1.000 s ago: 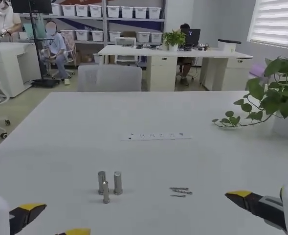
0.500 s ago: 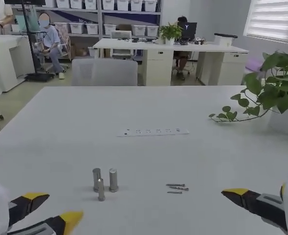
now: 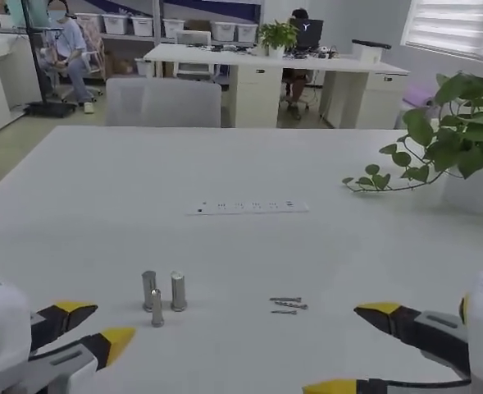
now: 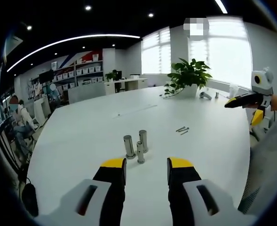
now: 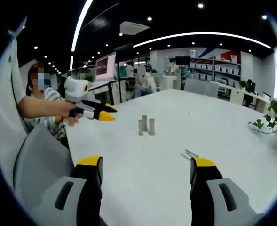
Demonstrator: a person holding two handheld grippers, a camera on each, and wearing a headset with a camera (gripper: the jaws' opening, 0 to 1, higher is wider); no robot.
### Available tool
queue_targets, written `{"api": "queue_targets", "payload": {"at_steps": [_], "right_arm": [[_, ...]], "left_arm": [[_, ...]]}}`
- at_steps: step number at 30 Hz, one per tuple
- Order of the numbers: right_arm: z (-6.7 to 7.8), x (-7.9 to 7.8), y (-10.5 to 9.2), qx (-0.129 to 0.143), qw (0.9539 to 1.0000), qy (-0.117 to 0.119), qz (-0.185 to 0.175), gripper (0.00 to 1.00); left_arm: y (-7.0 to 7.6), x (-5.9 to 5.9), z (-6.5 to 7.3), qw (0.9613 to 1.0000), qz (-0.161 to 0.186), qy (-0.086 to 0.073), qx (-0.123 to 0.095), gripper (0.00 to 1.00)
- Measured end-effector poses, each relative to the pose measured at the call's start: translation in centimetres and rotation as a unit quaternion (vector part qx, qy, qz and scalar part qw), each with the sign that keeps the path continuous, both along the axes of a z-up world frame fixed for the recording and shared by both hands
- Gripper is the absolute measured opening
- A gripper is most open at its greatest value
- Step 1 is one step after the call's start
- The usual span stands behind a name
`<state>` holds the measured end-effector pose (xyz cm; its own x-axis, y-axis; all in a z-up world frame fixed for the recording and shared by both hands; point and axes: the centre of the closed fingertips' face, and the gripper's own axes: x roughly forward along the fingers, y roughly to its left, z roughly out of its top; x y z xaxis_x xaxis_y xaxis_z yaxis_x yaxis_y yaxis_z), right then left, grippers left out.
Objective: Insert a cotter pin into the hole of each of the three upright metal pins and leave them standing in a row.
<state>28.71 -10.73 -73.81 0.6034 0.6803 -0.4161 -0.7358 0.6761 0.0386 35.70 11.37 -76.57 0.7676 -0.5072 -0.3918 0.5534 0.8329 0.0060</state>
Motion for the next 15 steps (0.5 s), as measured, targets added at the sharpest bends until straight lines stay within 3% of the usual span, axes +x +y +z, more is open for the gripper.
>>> {"api": "queue_targets", "payload": {"at_steps": [15], "right_arm": [[-0.4, 0.6, 0.3, 0.017, 0.9998, 0.008, -0.003, 0.73]], "left_arm": [[-1.5, 3.9, -3.0, 0.9998, -0.017, 0.012, 0.003, 0.28]]}}
